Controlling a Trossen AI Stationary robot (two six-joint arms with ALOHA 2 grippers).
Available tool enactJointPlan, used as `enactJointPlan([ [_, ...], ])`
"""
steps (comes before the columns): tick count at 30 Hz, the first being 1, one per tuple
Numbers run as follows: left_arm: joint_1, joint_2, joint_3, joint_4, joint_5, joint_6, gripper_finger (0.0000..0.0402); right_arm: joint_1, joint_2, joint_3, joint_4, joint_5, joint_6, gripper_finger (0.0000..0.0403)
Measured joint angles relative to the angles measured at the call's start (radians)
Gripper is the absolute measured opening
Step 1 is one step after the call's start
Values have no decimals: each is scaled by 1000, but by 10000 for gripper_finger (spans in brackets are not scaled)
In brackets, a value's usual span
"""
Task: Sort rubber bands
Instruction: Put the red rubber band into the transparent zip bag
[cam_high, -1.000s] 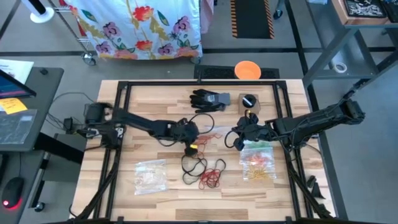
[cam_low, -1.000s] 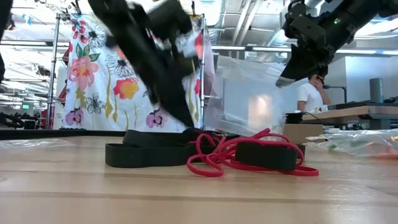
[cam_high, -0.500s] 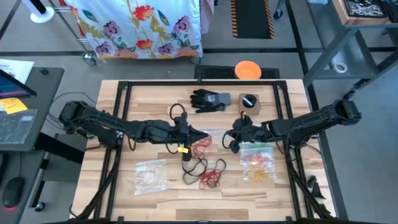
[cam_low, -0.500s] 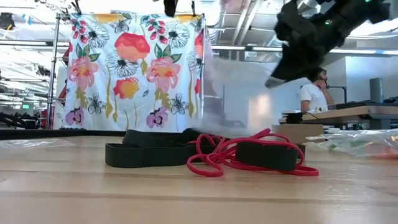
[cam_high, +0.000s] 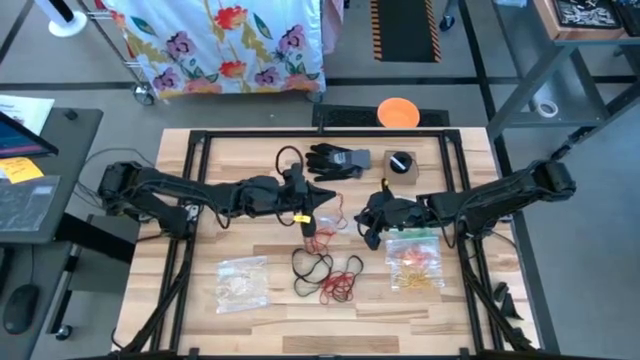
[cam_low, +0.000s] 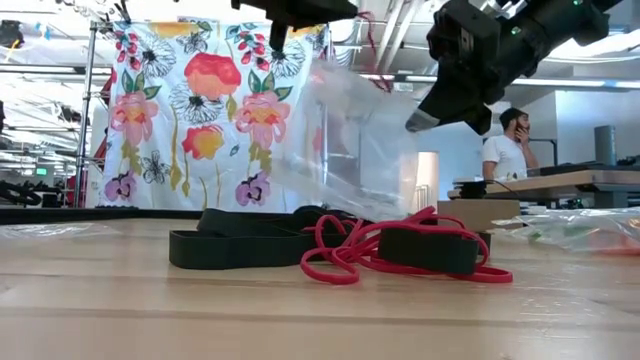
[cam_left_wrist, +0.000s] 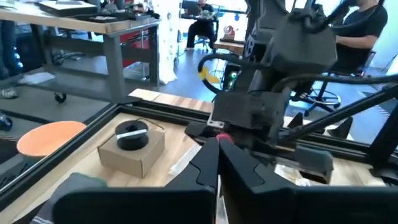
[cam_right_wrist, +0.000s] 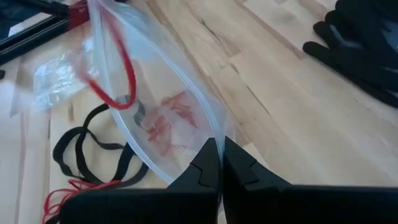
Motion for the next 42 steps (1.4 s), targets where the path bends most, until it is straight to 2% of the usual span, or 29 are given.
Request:
enactJointPlan([
  [5,-11,0,0,-3,56,1,0,-6,0,0,-5,0,-2,0],
  [16,-28,0,0,-9,47,27,0,-20,0,0,-3,-1,-2,0],
  [22,-1,0,0,67,33,61,0,-18,0,0,-6,-7,-2,0],
  [32,25,0,0,69,35,104,0,-19,0,0,-36,-10,15,0],
  [37,30,0,0,69,116,114,0,-25,0,0,-50,-56,38,0],
  [42,26,0,0,23,131,108,0,-27,0,0,-51,-56,48,0],
])
